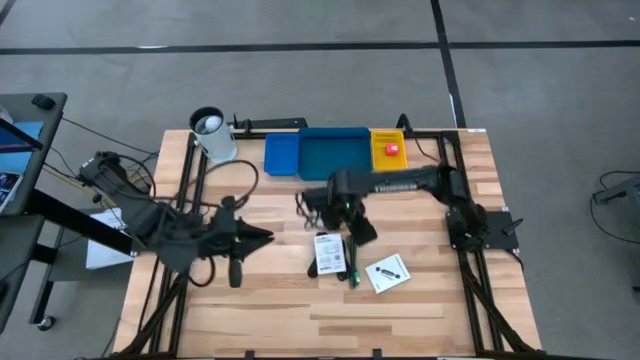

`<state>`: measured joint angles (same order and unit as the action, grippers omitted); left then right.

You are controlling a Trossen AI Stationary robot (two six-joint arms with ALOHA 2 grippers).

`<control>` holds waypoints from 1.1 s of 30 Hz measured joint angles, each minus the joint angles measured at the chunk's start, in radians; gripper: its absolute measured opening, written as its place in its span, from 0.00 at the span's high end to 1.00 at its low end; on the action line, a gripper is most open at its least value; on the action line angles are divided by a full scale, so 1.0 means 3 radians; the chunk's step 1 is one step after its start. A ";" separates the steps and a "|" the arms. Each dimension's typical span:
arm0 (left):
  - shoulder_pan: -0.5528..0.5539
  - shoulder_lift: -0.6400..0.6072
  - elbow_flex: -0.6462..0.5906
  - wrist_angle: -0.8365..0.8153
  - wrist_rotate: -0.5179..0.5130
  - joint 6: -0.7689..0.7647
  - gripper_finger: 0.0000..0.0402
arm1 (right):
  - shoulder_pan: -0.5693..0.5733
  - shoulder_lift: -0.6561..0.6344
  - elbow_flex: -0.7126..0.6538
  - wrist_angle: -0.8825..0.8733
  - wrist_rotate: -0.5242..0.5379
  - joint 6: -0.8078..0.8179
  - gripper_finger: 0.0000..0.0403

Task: Pick and place items into bin
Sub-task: Put the black charger adapter into the yellow basket

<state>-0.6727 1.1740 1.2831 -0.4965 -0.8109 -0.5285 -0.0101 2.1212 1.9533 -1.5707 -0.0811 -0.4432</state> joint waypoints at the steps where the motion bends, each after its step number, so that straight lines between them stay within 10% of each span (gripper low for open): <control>1: 0.0000 -0.0043 0.0000 -0.0001 -0.0003 0.0041 0.89 | -0.0089 0.0000 0.0000 -0.0002 0.0000 -0.0032 0.65; 20: -0.0001 -0.0384 0.0000 -0.0031 -0.0574 0.0686 0.89 | -0.2080 -0.0050 -0.0001 0.0021 0.0103 -0.0069 0.65; 33: -0.0001 -0.0383 0.0000 -0.0071 -0.0638 0.0725 0.89 | -0.2635 -0.0050 -0.0001 0.0024 0.0058 -0.0074 0.60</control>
<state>-0.6731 1.0592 1.2831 -0.5178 -1.0023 -0.3109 -0.8005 2.1063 1.9530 -1.5634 -0.0636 -0.4655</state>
